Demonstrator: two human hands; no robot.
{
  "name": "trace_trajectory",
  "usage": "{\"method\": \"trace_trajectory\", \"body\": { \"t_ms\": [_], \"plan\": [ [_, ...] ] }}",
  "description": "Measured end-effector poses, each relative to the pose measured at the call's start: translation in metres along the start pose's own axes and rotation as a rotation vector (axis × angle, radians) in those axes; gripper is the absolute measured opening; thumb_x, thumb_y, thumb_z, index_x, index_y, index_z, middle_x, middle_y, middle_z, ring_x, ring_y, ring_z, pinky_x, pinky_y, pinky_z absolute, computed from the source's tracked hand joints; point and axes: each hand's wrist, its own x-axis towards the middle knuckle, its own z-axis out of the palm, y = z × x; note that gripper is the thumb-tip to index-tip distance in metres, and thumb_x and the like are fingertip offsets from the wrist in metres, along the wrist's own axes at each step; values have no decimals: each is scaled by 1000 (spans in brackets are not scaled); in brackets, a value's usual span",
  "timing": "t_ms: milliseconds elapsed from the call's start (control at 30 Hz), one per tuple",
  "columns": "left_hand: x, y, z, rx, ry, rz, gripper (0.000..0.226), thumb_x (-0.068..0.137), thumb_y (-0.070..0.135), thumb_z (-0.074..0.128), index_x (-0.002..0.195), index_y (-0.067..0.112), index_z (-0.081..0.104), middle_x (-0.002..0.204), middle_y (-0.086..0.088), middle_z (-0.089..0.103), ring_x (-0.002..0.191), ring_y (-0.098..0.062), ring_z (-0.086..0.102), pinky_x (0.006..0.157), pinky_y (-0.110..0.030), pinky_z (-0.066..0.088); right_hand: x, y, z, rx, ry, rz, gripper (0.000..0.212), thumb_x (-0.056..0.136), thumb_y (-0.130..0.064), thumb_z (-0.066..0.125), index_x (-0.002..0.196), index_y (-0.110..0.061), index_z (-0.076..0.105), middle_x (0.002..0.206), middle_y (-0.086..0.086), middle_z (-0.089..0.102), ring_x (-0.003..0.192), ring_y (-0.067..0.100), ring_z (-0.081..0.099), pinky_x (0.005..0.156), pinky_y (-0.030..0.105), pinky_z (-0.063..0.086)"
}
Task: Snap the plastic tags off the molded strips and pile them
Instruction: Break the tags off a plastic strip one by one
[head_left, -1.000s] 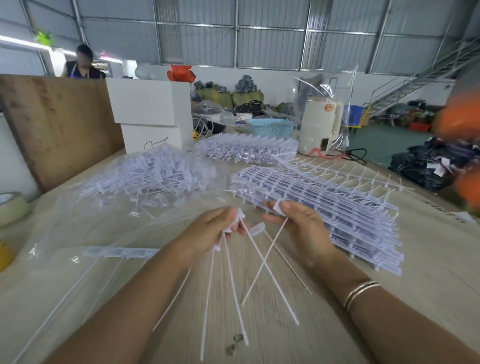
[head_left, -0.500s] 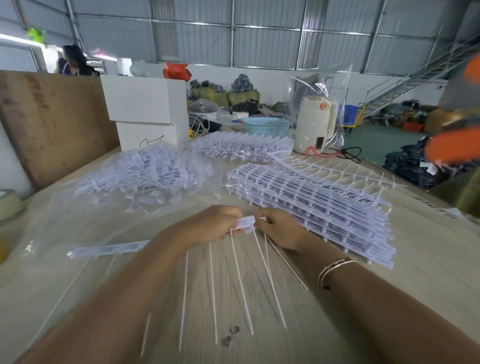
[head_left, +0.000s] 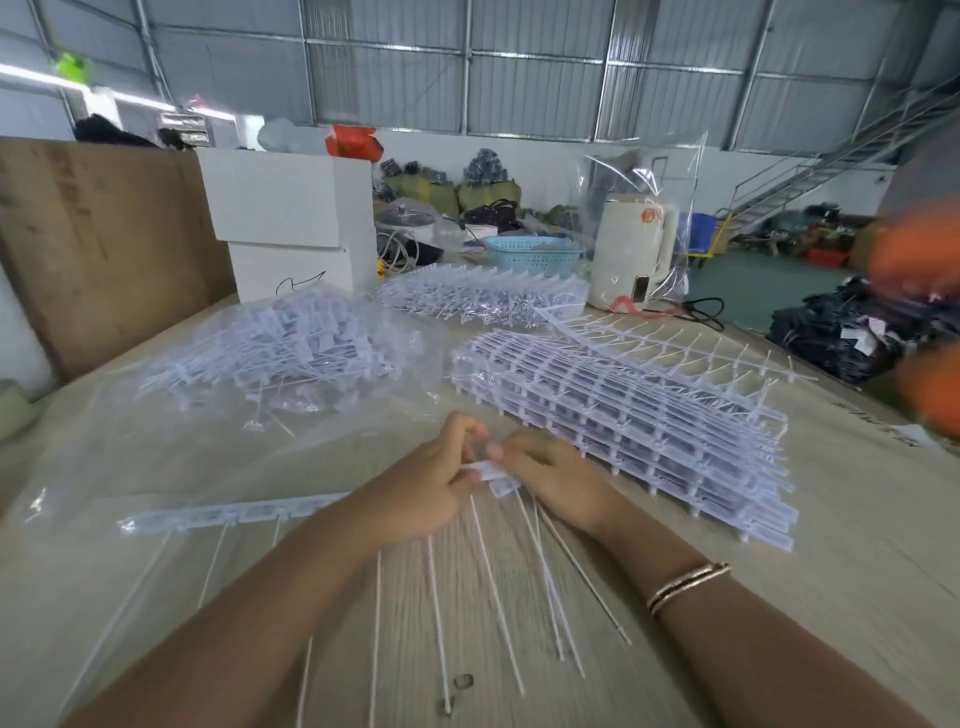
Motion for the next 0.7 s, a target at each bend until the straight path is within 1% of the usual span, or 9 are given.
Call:
{"method": "trace_trajectory", "body": {
  "t_ms": [67,133,200,300,367,433,533,567,700],
  "plan": [
    [-1,0,-1,-13,84,27,20,96,20,48,112,23,36,98,5,52,86,-17,57,75,-30,45,-1,-1,1,53,-16,-27,25,89,-26,63,75,-6,67,71,3,60,66,9,54,63,22,39],
    [-2,-6,-5,121,131,-10,6,96,30,46,93,25,45,88,11,49,81,-15,53,75,-32,43,-2,-2,-1,252,10,-18,11,88,-12,63,79,-6,65,70,0,60,63,6,57,62,16,42],
    [-5,-15,-9,131,118,-82,29,97,38,42,72,26,52,77,7,52,76,-15,54,75,-33,42,-4,-3,-3,349,8,-19,8,88,-4,60,81,-5,64,71,-1,62,63,0,59,63,11,43],
    [-10,-18,-12,-114,43,-96,42,97,36,46,57,30,57,64,8,59,58,-3,50,61,-23,38,-6,-4,-2,255,-37,-62,11,88,-5,62,78,-7,65,65,-9,60,60,-4,55,61,8,40],
    [-9,-17,-13,-150,22,-69,40,97,29,48,57,29,56,58,10,57,51,2,45,55,-15,34,-6,-5,-3,218,-60,-89,8,86,-4,63,80,-4,67,66,-7,59,61,-3,54,62,9,39],
    [-8,-16,-14,-196,36,-72,39,97,26,48,59,28,56,54,13,57,49,2,46,53,-13,35,-7,-5,-3,249,-46,-99,6,86,-4,64,82,-7,68,70,-3,63,65,3,58,65,15,43],
    [-9,-14,-18,-321,48,-105,36,98,22,45,65,25,59,52,15,58,45,4,47,49,-8,36,-6,-6,1,309,24,-93,9,84,-5,66,91,-7,71,82,14,68,74,21,63,74,41,52],
    [-10,-14,-19,-359,47,-103,35,99,20,44,66,23,59,52,14,58,44,4,46,48,-7,35,-5,-6,3,316,45,-100,10,84,-6,66,92,-9,72,84,14,69,75,22,63,75,44,52],
    [-14,-14,-22,-459,36,-61,39,98,19,43,63,24,61,56,11,58,50,-1,45,50,-10,36,-5,-9,7,354,94,-119,16,83,-5,66,87,-19,73,78,-2,69,73,14,62,73,39,51]
  ]
}}
